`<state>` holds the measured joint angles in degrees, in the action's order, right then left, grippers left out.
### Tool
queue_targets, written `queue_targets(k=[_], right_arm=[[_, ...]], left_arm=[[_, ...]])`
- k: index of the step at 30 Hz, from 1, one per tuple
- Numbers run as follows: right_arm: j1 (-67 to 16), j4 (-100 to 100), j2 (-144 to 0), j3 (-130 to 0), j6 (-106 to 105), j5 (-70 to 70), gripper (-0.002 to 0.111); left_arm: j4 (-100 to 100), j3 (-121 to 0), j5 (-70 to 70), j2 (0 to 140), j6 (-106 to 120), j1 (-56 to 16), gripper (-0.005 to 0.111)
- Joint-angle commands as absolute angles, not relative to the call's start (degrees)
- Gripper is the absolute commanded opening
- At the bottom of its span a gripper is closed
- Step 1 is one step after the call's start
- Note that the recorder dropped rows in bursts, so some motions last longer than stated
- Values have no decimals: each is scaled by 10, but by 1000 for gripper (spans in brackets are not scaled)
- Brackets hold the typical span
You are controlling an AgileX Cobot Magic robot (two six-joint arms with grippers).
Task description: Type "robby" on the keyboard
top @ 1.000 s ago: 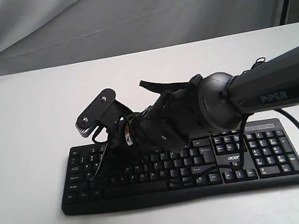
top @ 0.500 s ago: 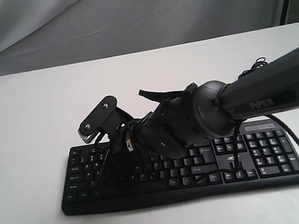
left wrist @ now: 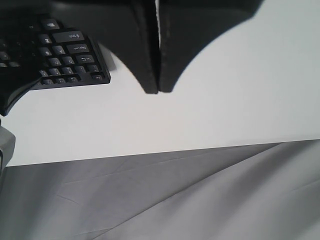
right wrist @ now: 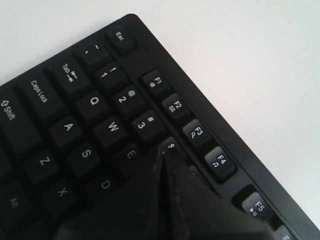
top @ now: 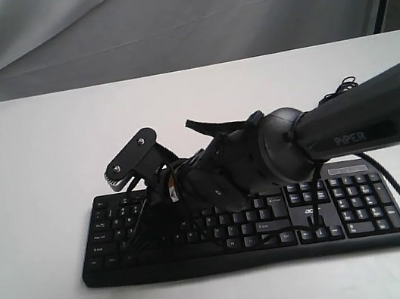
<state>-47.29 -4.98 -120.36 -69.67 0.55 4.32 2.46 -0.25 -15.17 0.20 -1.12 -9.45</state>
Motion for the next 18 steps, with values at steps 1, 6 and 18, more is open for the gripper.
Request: queue_targets(k=[1, 6, 18], right_arm=[[-473, -47, -1204, -698, 0, 45, 0], [-473, -58, -1176, -698, 0, 93, 0], [-424, -55, -1027, -513, 4, 15, 0]], left_arm=[[27, 0, -148, 0, -13, -98, 0], [27, 0, -148, 0, -13, -98, 0], [27, 0, -148, 0, -13, -98, 0]])
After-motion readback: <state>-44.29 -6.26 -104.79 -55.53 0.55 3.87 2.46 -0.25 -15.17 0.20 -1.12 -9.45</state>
